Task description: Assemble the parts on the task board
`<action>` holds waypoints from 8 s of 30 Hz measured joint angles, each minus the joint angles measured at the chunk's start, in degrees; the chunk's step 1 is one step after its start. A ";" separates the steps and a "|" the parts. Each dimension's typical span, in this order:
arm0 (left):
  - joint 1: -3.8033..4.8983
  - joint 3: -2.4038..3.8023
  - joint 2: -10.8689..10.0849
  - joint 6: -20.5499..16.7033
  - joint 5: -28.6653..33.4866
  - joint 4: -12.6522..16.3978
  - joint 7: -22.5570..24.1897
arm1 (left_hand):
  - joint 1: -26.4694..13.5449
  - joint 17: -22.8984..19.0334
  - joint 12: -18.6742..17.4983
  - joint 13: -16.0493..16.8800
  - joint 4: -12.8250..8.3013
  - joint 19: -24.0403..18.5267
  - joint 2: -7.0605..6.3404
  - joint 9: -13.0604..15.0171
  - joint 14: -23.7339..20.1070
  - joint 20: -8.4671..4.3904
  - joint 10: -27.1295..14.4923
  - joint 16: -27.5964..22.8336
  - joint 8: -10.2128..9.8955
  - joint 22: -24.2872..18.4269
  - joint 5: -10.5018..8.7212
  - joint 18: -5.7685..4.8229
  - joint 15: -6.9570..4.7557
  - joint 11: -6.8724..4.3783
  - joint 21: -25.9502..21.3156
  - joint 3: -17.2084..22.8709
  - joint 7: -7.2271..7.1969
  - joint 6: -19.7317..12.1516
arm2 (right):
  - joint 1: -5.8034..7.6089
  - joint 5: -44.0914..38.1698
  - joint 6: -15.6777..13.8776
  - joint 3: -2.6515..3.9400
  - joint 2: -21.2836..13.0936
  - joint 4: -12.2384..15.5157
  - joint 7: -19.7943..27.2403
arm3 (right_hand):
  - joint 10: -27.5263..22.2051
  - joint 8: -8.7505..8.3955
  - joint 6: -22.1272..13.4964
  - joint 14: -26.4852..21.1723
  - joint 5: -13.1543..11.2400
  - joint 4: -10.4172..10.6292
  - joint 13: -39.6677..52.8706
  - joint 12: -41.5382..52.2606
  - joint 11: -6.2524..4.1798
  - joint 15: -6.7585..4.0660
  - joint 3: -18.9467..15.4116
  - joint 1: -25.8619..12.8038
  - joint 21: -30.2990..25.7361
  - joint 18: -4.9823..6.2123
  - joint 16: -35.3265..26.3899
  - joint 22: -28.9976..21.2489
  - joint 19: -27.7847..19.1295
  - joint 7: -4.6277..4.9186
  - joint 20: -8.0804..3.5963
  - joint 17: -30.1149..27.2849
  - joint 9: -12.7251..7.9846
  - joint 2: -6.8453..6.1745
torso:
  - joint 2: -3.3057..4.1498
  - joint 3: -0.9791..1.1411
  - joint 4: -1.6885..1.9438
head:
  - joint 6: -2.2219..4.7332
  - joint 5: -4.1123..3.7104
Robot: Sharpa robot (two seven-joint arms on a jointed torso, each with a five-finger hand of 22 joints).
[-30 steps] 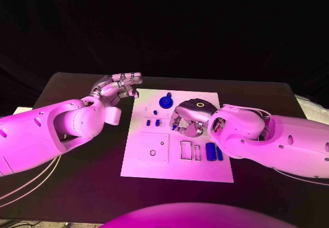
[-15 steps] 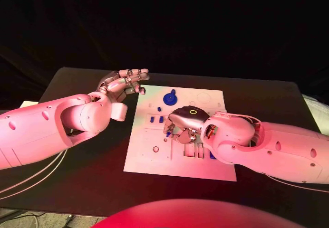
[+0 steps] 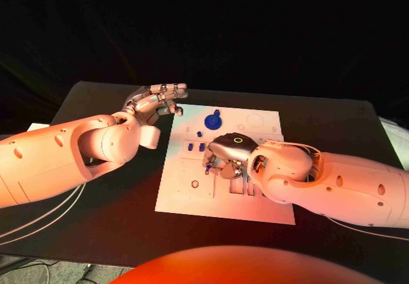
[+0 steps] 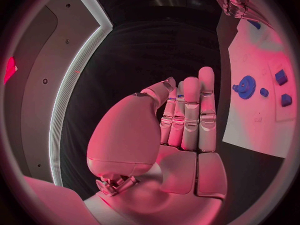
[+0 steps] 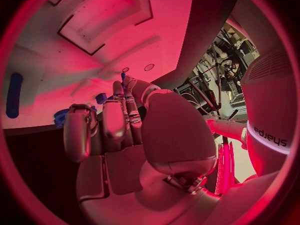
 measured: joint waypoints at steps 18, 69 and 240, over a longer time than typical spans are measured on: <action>0.00 0.00 -0.01 0.01 0.00 -0.01 -0.12 | 0.00 0.01 0.20 -0.01 0.00 0.00 0.00 0.00 -0.09 0.00 -0.20 0.00 0.00 -0.06 0.00 0.00 0.09 0.20 0.00 0.00 0.00 0.00 | -0.19 0.35 1.66 -0.09 0.25 -0.26 0.32 | -0.02 0.18 -0.11 0.00 -0.03 0.00 -0.20 -0.12 0.02 0.00 -0.01 -0.31 0.00 0.00 0.00 0.00 0.00 0.10 0.00 0.01 0.08 0.30 | 0.02 -0.05 -0.03 | -0.40 0.71; 0.00 0.00 -0.42 0.15 -0.02 0.09 -0.43 | 0.00 -0.22 0.85 0.12 -0.33 0.00 0.00 -0.04 -0.10 0.00 -0.62 0.22 0.23 -0.26 0.00 -0.01 0.11 0.21 -0.21 -0.63 0.20 -0.62 | 5.55 0.87 0.58 0.61 -11.91 5.80 -2.15 | -10.23 -0.48 -9.47 0.00 1.54 1.13 -1.24 2.03 2.03 1.66 -7.95 -3.58 -6.70 1.79 -6.11 -10.26 -3.59 0.47 1.31 -9.25 -1.93 -3.06 | -0.06 -0.06 -0.13 | -0.10 -0.88; -0.01 -0.02 1.02 1.60 -1.19 -1.04 -1.37 | 0.61 -0.46 1.52 0.25 -1.04 0.00 0.14 -0.03 -0.49 0.00 -1.01 0.46 0.69 -0.27 0.00 -0.01 0.11 0.20 -0.21 -1.02 0.09 -0.73 | -1.21 4.78 2.74 0.05 2.49 1.93 1.04 | 0.02 -0.16 -1.80 0.02 -0.34 0.85 -1.19 -0.44 1.82 -0.38 -0.06 -0.13 -4.43 1.78 -2.44 -6.13 -1.03 0.40 -0.61 -7.32 -1.21 1.31 | -0.09 -0.09 -0.09 | -0.41 0.36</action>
